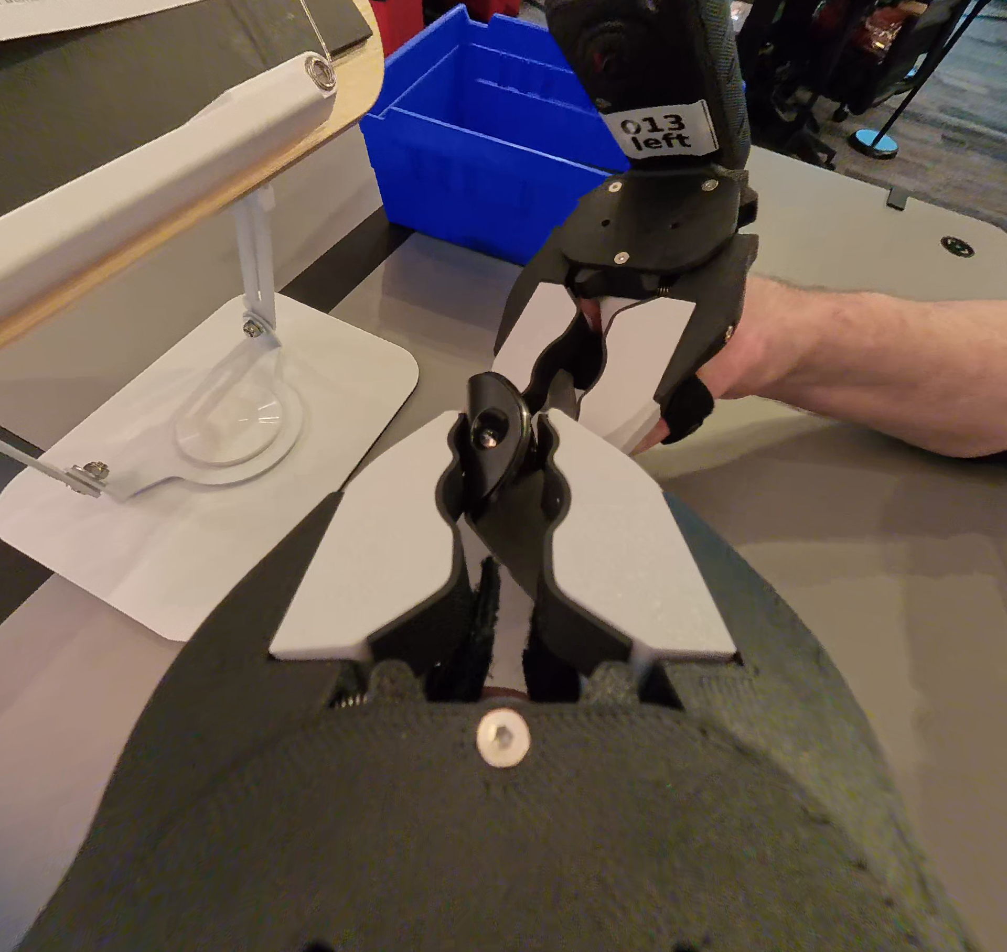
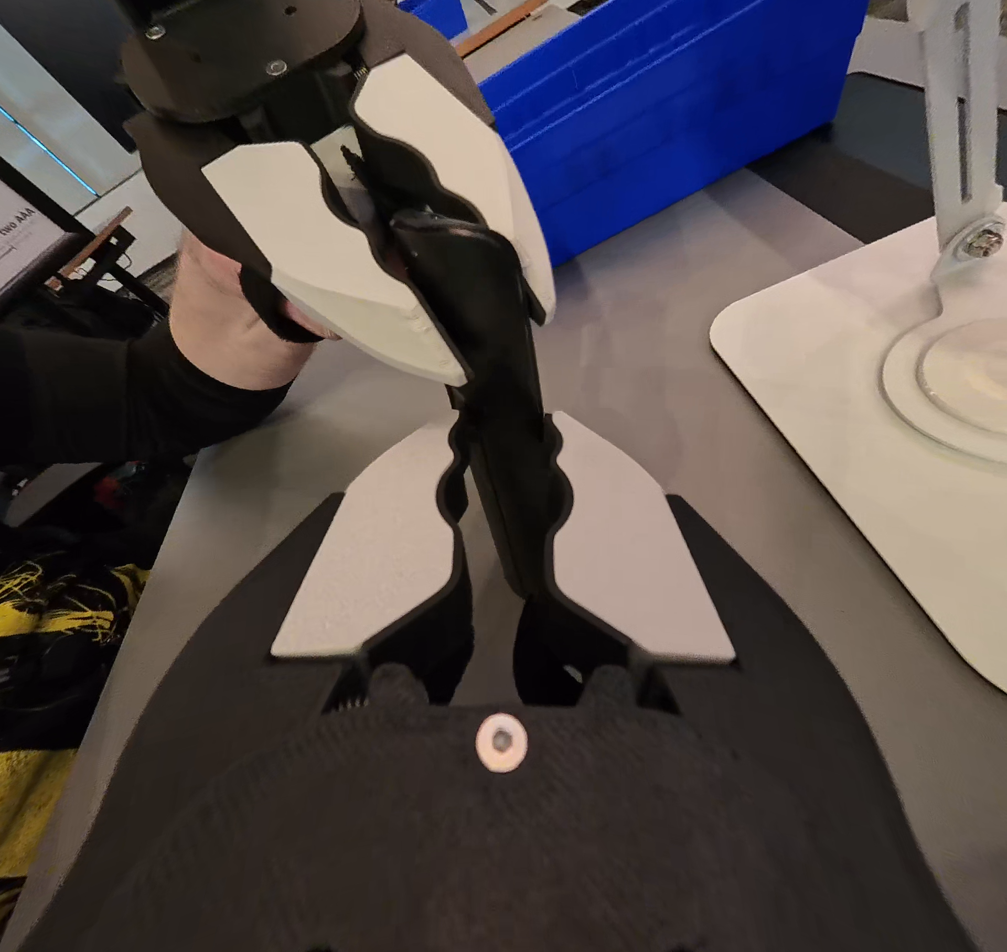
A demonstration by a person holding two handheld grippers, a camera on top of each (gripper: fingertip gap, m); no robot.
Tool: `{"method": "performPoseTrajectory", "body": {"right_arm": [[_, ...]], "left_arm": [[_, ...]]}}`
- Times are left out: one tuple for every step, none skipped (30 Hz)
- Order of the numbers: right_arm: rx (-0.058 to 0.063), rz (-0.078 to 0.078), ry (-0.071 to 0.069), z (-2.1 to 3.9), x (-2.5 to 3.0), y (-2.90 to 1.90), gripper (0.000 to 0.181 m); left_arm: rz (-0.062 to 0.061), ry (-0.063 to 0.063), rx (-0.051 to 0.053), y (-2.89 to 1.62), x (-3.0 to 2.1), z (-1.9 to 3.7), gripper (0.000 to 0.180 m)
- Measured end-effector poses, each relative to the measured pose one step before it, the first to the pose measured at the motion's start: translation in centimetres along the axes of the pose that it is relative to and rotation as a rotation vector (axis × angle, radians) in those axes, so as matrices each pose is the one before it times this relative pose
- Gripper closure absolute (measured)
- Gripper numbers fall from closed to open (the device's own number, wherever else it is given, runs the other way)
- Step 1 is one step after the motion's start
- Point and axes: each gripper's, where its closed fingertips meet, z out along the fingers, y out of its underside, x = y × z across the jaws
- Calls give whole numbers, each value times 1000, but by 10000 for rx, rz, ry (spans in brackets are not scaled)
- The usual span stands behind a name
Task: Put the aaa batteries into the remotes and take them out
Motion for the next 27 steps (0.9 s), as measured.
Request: {"method": "performPoseTrajectory", "body": {"right_arm": [[-135,-138,92,-67,14,34,155],[-111,-141,143,19,24,20,155],[-185,-123,49,19,-9,34,155],[-180,-57,32,28,120,21,155],[-258,-90,28,20,62,32,155],[-225,-133,108,91,68,-3,154],[-122,-10,-48,30,18,34,154],[19,34,-111,53,60,10,154],[-8,49,-87,37,24,16,153],[-141,-92,67,7,-1,44,153],[-169,11,-27,-72,-65,33,153],[-151,-114,22,-65,-49,64,153],[-35,-1,-97,9,-16,166,153],[126,44,-115,38,24,-58,153],[-6,22,-7,19,11,17,153],[-127,-175,114,-4,-135,47,153],[-351,34,-259,34,-363,380,153],[44,-21,-38,15,74,-4,153],[94,31,152,152,207,-64,153],[-82,-49,164,183,89,60,152],[-58,-165,105,10,122,-94,152],[222,-245,-77,-129,36,-213,152],[159,316,-364,-213,-100,43,154],[-18,24,-24,-247,141,116,155],[-4,-275,210,-204,108,-53,147],[175,-35,-140,-273,-328,-331,143],[-79,52,5,-277,34,19,147]], "left_arm": [[-55,-18,46,-53,6,60,155],[-32,5,14,-7,-22,21,155],[-78,20,34,3,-47,-8,156],[-92,-45,80,-28,-134,52,156],[-34,-44,39,6,-143,22,155],[6,-30,7,41,-132,-28,155],[16,-59,23,23,-97,-24,155],[32,-86,3,15,-97,-4,155],[15,-13,-18,37,-90,-9,155],[8,72,5,5,14,-15,155],[38,19,34,-49,88,11,156],[68,-26,5,-50,96,18,155],[78,-20,-32,-5,46,7,155],[-6,6,14,1,-51,4,156],[-35,18,62,-2,-44,3,156],[87,64,-34,46,142,-25,155],[104,70,-94,158,175,-20,155],[-124,33,98,59,-51,44,155],[-197,68,132,45,-275,-3,155],[-93,120,-36,181,-242,-56,155],[-87,61,25,49,-64,-5,155],[-89,39,118,-112,127,69,155],[-31,48,67,-102,209,52,155],[-88,-53,173,-238,-57,-89,155],[-300,-36,340,-420,-286,-282,156],[-448,145,359,-404,-255,-437,156],[-428,154,382,-415,-261,-535,156]]}}
